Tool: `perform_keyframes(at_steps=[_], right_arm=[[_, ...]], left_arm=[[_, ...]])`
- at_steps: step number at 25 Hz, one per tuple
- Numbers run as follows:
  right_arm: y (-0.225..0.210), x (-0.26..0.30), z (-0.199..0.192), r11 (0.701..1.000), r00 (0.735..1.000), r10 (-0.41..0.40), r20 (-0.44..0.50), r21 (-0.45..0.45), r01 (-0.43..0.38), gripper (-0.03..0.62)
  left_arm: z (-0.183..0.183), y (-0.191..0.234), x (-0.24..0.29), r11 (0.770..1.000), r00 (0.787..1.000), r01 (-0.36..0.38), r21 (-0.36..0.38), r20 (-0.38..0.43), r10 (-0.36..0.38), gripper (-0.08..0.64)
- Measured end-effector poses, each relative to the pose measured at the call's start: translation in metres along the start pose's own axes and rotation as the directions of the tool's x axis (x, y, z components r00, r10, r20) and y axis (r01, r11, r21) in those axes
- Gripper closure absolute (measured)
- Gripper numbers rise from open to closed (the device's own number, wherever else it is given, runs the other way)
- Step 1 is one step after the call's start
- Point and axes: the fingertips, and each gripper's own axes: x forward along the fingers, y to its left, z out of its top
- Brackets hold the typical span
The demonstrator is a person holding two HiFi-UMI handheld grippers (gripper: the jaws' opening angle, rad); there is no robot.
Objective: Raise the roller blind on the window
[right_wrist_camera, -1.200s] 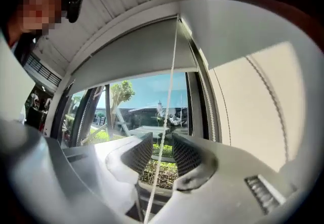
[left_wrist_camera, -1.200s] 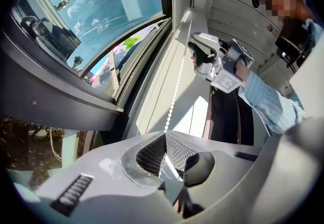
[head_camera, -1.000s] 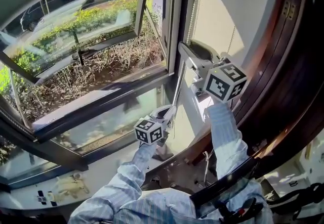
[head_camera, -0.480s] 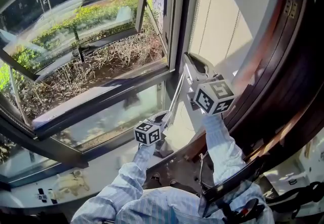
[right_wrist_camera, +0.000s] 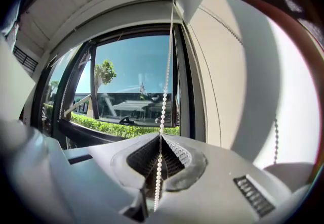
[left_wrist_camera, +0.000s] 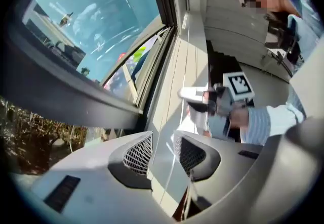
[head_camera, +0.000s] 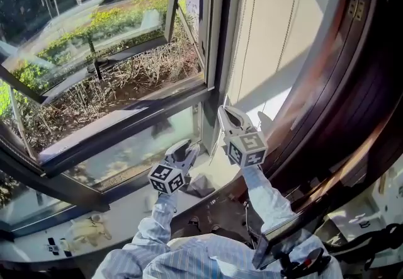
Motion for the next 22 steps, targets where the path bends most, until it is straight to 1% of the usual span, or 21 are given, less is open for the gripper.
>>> perform_keyframes(at_steps=[2, 4, 6, 8, 9, 11, 13, 15, 17, 18, 19, 22], right_arm=[[0.005, -0.002, -0.032, 1.0, 0.998, 0.006, -0.055, 0.02, -0.005, 0.578], [0.014, -0.005, -0.059, 0.999, 0.995, 0.014, -0.094, 0.042, -0.01, 0.578], [0.023, -0.007, -0.079, 0.998, 0.993, 0.023, -0.12, 0.052, -0.016, 0.578], [0.031, -0.007, -0.093, 0.999, 0.99, 0.026, -0.138, 0.051, -0.019, 0.578], [0.032, -0.006, -0.099, 0.999, 0.989, 0.024, -0.146, 0.048, -0.017, 0.578], [0.032, -0.006, -0.107, 0.999, 0.988, 0.015, -0.157, 0.042, -0.009, 0.578], [0.033, -0.005, -0.11, 0.999, 0.987, 0.008, -0.158, 0.035, -0.003, 0.578], [0.034, -0.006, -0.11, 0.999, 0.988, 0.006, -0.157, 0.035, -0.001, 0.578], [0.035, -0.007, -0.111, 0.999, 0.988, 0.004, -0.157, 0.04, 0.002, 0.578], [0.035, -0.008, -0.112, 0.999, 0.988, 0.003, -0.156, 0.044, 0.004, 0.577], [0.035, -0.008, -0.112, 0.999, 0.988, 0.001, -0.153, 0.047, 0.006, 0.578], [0.034, -0.009, -0.112, 0.999, 0.989, -0.001, -0.149, 0.051, 0.008, 0.578]], left_arm=[[0.052, -0.01, 0.008, 0.998, 0.996, 0.045, 0.04, 0.078, -0.048, 0.454], [0.114, -0.033, 0.023, 0.986, 0.979, 0.122, 0.111, 0.15, -0.138, 0.454], [0.177, -0.063, 0.039, 0.961, 0.95, 0.188, 0.204, 0.21, -0.231, 0.454], [0.234, -0.091, 0.055, 0.933, 0.922, 0.221, 0.285, 0.251, -0.295, 0.454], [0.257, -0.102, 0.065, 0.919, 0.914, 0.228, 0.321, 0.256, -0.316, 0.455], [0.29, -0.117, 0.086, 0.899, 0.91, 0.228, 0.373, 0.247, -0.334, 0.454], [0.307, -0.118, 0.104, 0.897, 0.916, 0.216, 0.386, 0.24, -0.323, 0.456], [0.313, -0.112, 0.118, 0.907, 0.924, 0.21, 0.365, 0.229, -0.306, 0.456], [0.315, -0.112, 0.126, 0.916, 0.923, 0.229, 0.33, 0.224, -0.312, 0.459], [0.316, -0.114, 0.128, 0.917, 0.92, 0.246, 0.314, 0.223, -0.323, 0.49], [0.316, -0.117, 0.13, 0.918, 0.917, 0.259, 0.3, 0.224, -0.331, 0.537], [0.314, -0.115, 0.133, 0.928, 0.916, 0.262, 0.264, 0.236, -0.325, 0.548]])
